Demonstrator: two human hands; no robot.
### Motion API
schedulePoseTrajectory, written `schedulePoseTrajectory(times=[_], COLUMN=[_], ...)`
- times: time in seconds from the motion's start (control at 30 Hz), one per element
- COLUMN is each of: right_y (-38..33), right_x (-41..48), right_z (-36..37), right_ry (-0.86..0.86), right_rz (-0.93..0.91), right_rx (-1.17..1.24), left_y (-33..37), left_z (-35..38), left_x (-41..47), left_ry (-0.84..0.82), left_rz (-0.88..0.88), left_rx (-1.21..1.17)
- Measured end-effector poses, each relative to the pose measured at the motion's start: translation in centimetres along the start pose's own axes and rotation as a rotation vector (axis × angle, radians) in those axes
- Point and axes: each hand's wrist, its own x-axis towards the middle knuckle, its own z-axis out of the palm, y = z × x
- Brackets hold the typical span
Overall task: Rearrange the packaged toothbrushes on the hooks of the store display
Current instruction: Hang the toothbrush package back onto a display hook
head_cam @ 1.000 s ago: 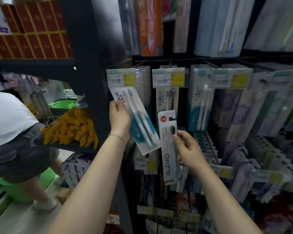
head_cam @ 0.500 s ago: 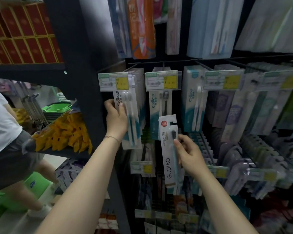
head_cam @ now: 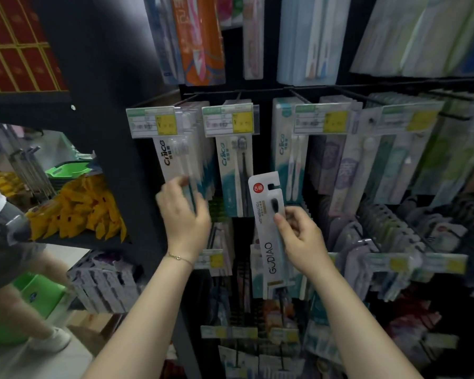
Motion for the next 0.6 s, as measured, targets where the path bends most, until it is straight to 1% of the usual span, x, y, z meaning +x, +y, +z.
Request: schedulePoseTrajectory(times=[0.03, 0.07, 0.17, 0.23, 0.27, 0.4, 0.5, 0.6], right_y=[-0.1, -0.3, -0.7, -0.9, -0.9, -1.0, -1.0, -0.6], right_x=[-0.1, -0.3, -0.7, -0.9, -0.9, -0.6, -0.1, 0.3], right_z=[-0.2, -0.5, -1.0, -1.5, -1.9, -3.7, -4.8, -5.3], right_ry=[0.0, -0.005, -0.008, 0.001, 0.011, 0.045, 0.089, 0.123], right_rz=[-0.005, -0.007, -0.018, -0.022, -0.017, 0.004, 0.013, 0.012], right_rx=[-0.009, -0.012, -0.005, 0.018, 0.025, 0.038, 0.051, 0.036], left_y=[0.8, 1.7, 4.0, 4.8, 5.1, 5.5, 5.1, 4.0], left_z=[0.1, 0.3, 1.0, 1.8, 2.2, 3.3, 3.9, 4.2], left_x=[-0.7, -1.4, -3.5, -4.7, -5.2, -5.0, -3.9, -3.0], left_ry=[-0.076, -0.176, -0.464, -0.59, -0.627, -0.683, -0.655, -0.611], left_rz=[0.056, 0.077, 0.008, -0.028, -0.035, -0.008, -0.004, -0.05], left_rx=[-0.043, -0.107, -0.241, -0.293, -0.318, -0.314, -0.294, -0.28])
